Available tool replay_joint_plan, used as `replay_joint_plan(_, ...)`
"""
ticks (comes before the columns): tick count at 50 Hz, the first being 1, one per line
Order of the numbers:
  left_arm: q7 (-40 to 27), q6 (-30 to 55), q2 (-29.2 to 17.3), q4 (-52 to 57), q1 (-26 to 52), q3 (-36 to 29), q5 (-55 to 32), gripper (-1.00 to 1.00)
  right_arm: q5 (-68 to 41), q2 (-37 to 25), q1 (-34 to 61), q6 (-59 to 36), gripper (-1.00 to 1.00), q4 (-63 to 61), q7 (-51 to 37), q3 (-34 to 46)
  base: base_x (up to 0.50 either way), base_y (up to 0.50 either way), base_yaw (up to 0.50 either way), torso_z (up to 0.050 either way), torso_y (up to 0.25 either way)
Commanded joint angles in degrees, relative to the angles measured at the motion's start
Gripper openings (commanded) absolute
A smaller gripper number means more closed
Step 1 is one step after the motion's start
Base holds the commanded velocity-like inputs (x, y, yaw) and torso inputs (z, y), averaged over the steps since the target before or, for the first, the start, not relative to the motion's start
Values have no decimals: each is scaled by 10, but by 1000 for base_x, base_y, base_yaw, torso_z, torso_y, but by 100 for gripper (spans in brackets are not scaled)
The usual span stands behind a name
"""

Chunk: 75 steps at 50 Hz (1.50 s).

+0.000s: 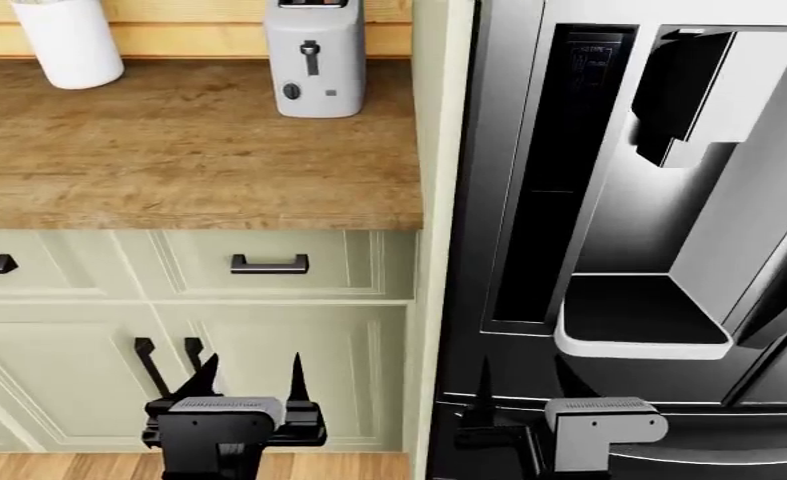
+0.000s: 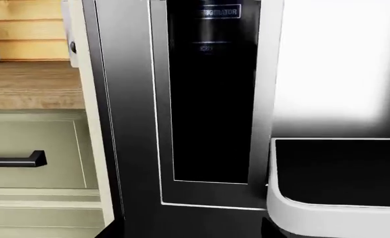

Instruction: Push down the lever of the toaster to turn it on.

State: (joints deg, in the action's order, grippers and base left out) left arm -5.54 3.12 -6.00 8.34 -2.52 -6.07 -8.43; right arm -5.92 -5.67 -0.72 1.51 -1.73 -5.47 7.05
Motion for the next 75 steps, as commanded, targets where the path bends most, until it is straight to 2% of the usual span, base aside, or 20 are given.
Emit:
replay_joint_plan(1, -5, -2, -8, 11, -5, -6, -9, 100, -4, -6, -1, 0, 100, -2, -8, 12, 0, 348, 0, 0, 0)
replay_joint_plan(53, -28, -17, -32, 2, -7, -34, -19, 100, -31, -23, 2, 27, 100, 24, -26, 39, 0, 495, 0, 0, 0)
replay_joint_plan(75, -33, 31, -53, 35, 27, -32, -38, 100, -36, -43, 26, -14, 100, -18, -46, 38, 0, 14, 0, 0, 0)
